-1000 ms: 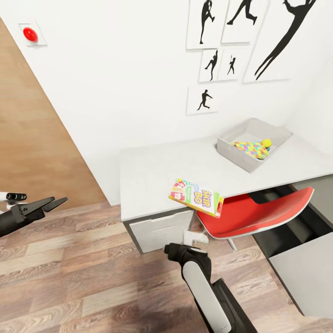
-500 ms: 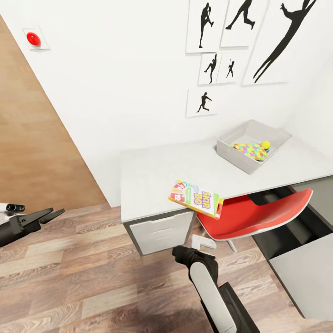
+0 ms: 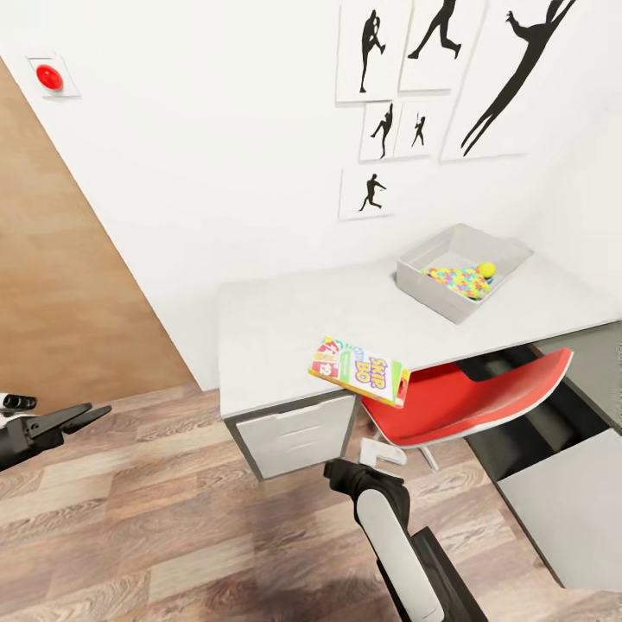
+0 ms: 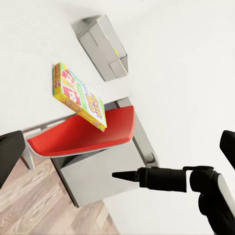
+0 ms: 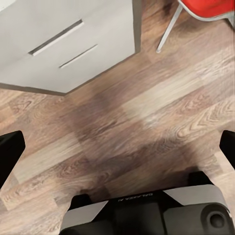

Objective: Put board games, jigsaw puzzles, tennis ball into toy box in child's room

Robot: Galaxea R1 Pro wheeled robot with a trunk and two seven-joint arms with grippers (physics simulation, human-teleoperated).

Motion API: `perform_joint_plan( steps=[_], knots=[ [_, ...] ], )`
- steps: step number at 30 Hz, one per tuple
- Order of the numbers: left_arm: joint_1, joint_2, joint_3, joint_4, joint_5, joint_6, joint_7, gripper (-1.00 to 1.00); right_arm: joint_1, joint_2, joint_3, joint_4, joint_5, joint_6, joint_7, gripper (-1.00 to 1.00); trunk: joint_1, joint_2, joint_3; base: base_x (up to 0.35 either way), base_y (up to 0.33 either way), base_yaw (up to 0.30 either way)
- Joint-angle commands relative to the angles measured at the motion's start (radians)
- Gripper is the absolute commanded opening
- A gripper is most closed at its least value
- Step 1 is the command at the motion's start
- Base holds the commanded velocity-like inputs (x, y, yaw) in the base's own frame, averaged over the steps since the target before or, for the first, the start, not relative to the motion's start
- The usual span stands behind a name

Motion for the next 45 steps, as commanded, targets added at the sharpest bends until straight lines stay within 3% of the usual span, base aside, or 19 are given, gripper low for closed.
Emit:
perform_joint_plan(
  steps=[1, 27, 45],
  knots=[
    [0.000, 0.002, 0.000, 0.000, 0.000, 0.011, -0.004, 1.00, -0.001, 0.000, 0.001, -0.001, -0.008, 0.005, -0.010, 1.00, 0.001, -0.002, -0.001, -0.038, 0.000, -0.180],
    [0.001, 0.009, 0.002, 0.000, 0.002, 0.011, -0.004, 1.00, 0.000, 0.002, 0.009, 0.002, -0.010, 0.003, -0.007, 1.00, 0.001, -0.002, 0.035, -0.144, -0.003, -0.162],
    [0.001, 0.009, 0.010, 0.000, 0.002, 0.012, -0.004, 1.00, 0.000, 0.003, 0.010, 0.003, -0.011, 0.001, -0.007, 1.00, 0.001, -0.002, 0.064, -0.070, 0.031, -0.026]
  ],
)
